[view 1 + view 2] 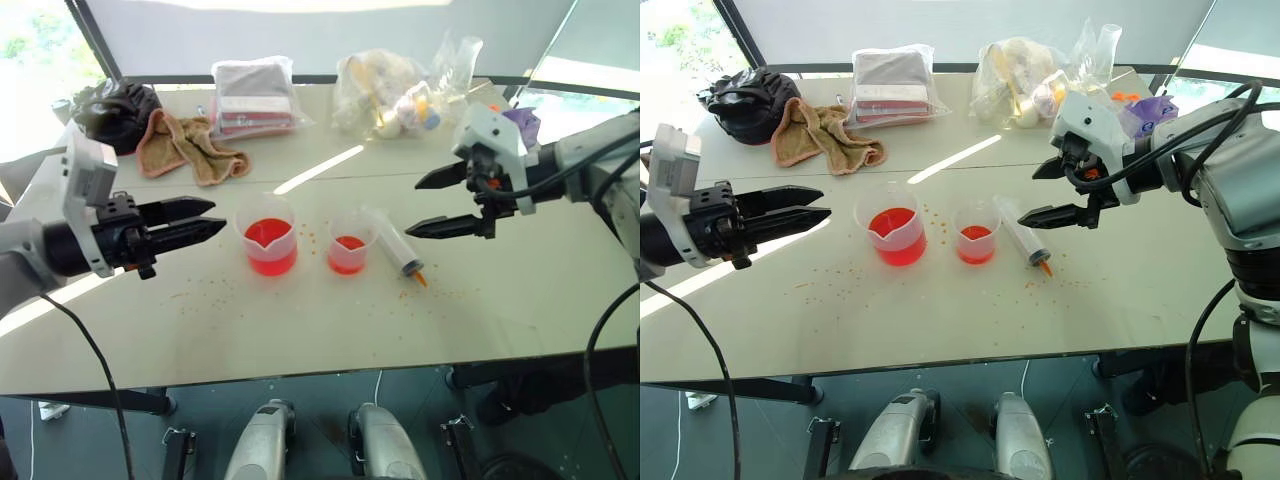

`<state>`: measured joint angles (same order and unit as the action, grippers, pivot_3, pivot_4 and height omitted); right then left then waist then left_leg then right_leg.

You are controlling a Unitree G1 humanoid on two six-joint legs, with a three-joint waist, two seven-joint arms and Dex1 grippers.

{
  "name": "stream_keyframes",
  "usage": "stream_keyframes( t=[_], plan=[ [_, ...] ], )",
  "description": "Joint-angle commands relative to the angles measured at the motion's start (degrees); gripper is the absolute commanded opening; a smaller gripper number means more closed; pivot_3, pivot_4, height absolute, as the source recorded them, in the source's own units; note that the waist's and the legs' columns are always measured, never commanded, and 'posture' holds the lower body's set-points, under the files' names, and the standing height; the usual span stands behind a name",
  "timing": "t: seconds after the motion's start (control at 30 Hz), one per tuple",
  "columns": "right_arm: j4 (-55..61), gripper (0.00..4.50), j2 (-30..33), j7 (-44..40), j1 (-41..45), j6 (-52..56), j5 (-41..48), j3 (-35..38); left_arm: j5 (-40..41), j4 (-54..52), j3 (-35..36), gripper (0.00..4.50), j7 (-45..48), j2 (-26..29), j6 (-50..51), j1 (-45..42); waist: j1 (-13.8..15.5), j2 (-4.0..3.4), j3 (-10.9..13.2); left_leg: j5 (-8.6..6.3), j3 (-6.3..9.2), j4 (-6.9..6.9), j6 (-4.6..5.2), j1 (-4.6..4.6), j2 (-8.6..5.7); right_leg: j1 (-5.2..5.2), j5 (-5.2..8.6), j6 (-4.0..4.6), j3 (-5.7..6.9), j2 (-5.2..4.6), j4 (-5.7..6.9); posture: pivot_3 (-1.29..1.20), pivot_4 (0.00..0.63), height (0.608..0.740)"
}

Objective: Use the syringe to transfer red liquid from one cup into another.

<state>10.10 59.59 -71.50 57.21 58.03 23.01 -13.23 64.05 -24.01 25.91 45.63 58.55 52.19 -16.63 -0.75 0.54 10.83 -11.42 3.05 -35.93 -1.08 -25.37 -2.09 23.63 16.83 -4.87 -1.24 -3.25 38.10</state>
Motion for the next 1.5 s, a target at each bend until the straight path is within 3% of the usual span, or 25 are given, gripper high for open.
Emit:
stream_keyframes(
  t=[0.03,0.57,0.77,0.93,1.13,1.5],
  plan=[
    [1.6,4.43,0.9,-0.3,0.8,-0.6,-0.5,0.2,-0.8,-1.5,0.5,2.02,0.0,0.0,-1.5,-0.7,0.0,0.0,0.0,0.0,0.0,0.0,0.0,0.0,0.0,0.0,0.0,0.0,0.0,0.0,0.0,0.0,0.15,0.736],
    [0.0,4.43,-0.2,1.3,1.4,-1.3,-2.5,-0.1,-0.1,-1.9,-0.2,2.02,-1.6,-1.5,-1.2,-2.5,0.0,0.0,0.0,0.0,0.0,-0.02,0.0,0.0,-0.01,-0.01,-0.01,-0.02,0.01,0.0,0.01,0.0,0.15,0.736],
    [-6.3,4.43,-3.3,4.2,3.8,-0.2,-4.9,-1.8,-0.4,-1.9,-0.9,2.02,-1.9,-1.7,-1.3,-3.2,0.0,0.01,0.0,0.0,-0.01,-0.04,0.0,0.01,-0.02,-0.03,-0.01,-0.02,0.01,0.01,0.03,0.0,0.15,0.736],
    [-14.7,4.43,-6.1,4.4,10.7,7.6,-8.8,-9.9,-1.0,-2.0,-1.3,2.02,-2.2,-2.3,-1.7,-3.2,-0.2,0.01,0.0,0.0,-0.03,-0.05,0.0,0.02,-0.03,-0.01,-0.01,-0.03,0.0,0.02,0.04,0.0,0.15,0.736],
    [-37.4,4.43,-17.0,11.6,20.9,15.4,-15.5,-16.4,-1.2,-3.6,-0.6,2.02,-3.5,-3.8,-2.4,-1.5,-0.3,0.01,0.0,0.01,-0.03,-0.02,0.0,0.0,-0.05,0.03,-0.02,-0.03,-0.01,0.02,0.07,0.0,0.15,0.736],
    [-59.7,4.43,-29.6,13.6,25.8,9.5,-21.6,-18.4,0.4,-5.7,1.9,2.02,-5.5,-3.7,-1.9,0.8,-0.3,0.01,0.0,0.0,-0.03,0.0,0.0,-0.02,-0.12,0.09,-0.05,-0.09,0.0,0.02,0.14,0.0,0.15,0.736]
  ],
)
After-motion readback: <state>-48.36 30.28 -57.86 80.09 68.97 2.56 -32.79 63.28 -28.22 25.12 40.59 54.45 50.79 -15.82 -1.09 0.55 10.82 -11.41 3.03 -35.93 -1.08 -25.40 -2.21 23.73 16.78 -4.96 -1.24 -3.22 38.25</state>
